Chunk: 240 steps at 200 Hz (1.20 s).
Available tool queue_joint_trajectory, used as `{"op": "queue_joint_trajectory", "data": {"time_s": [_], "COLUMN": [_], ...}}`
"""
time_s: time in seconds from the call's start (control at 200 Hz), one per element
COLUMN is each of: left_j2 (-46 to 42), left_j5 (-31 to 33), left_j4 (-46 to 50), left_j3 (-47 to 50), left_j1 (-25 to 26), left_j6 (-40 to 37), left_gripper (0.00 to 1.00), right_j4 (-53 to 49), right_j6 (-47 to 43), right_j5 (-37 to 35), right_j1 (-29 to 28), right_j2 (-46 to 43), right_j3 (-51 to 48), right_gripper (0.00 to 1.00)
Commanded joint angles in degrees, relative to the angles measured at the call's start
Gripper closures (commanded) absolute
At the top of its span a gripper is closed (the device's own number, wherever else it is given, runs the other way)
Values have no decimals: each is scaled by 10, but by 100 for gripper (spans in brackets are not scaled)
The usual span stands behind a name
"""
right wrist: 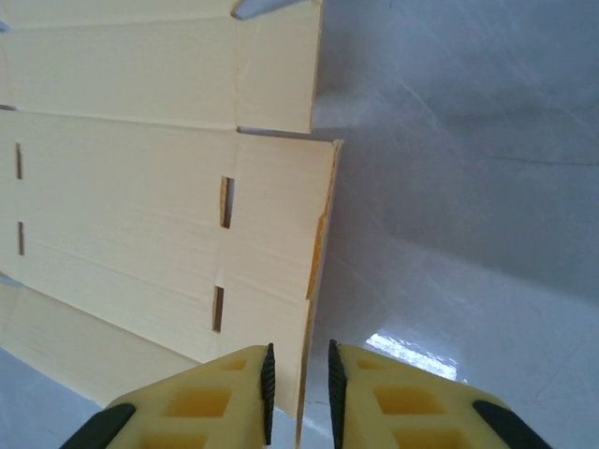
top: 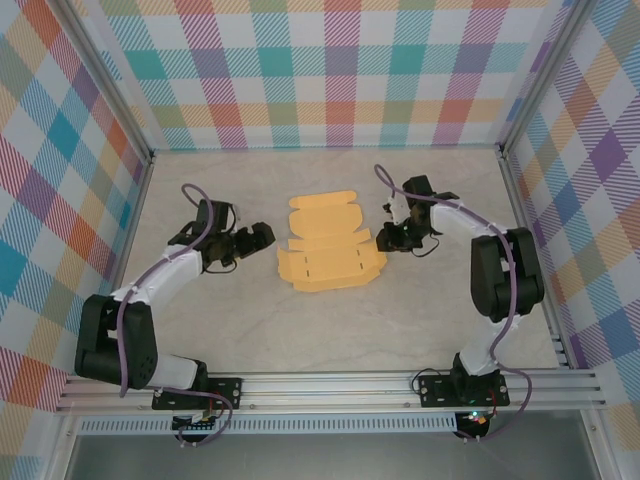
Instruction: Fold the paper box
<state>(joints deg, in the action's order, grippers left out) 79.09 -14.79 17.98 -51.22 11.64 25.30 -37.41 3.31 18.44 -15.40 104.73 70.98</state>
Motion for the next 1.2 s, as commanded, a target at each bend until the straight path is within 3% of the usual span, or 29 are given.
{"op": "queue_joint_trajectory", "data": {"time_s": [0.0,0.155,0.235,0.325,0.41,0.545,0.615,0.79,0.9,1.025,1.195], "left_j2": [-23,-2,10,21,24,33,51,79,98,130,173], "left_j5": [48,54,33,8,-9,-7,-53,-246,-265,-269,-300], "left_j4": [39,39,40,50,51,33,33,4,-3,18,29], "left_j3": [-58,-112,-141,-171,-179,-159,-153,-121,-105,-113,-144], "left_j1": [-3,-18,-25,-29,-29,-29,-29,-27,-16,-4,1], "left_j6": [-52,-56,-66,-106,-167,-229,-249,-234,-218,-229,-228], "left_gripper": [3,2,2,2,3,3,3,5,6,15,54], "right_j4": [-22,-32,-6,35,6,40,60,70,124,146,167], "right_j6": [-39,-84,-162,-277,-452,-627,-681,-731,-774,-787,-778], "right_j5": [-29,-101,-141,-151,-111,-162,-169,-151,-134,-132,-110], "right_j1": [-9,-23,-42,-59,-64,-67,-67,-64,-65,-65,-65], "right_j2": [18,33,16,-18,-25,-30,-32,-27,-39,-34,-32], "right_j3": [16,37,26,3,11,27,45,101,84,96,111], "right_gripper": [80,95,100,100,100,100,100,100,100,100,100]}}
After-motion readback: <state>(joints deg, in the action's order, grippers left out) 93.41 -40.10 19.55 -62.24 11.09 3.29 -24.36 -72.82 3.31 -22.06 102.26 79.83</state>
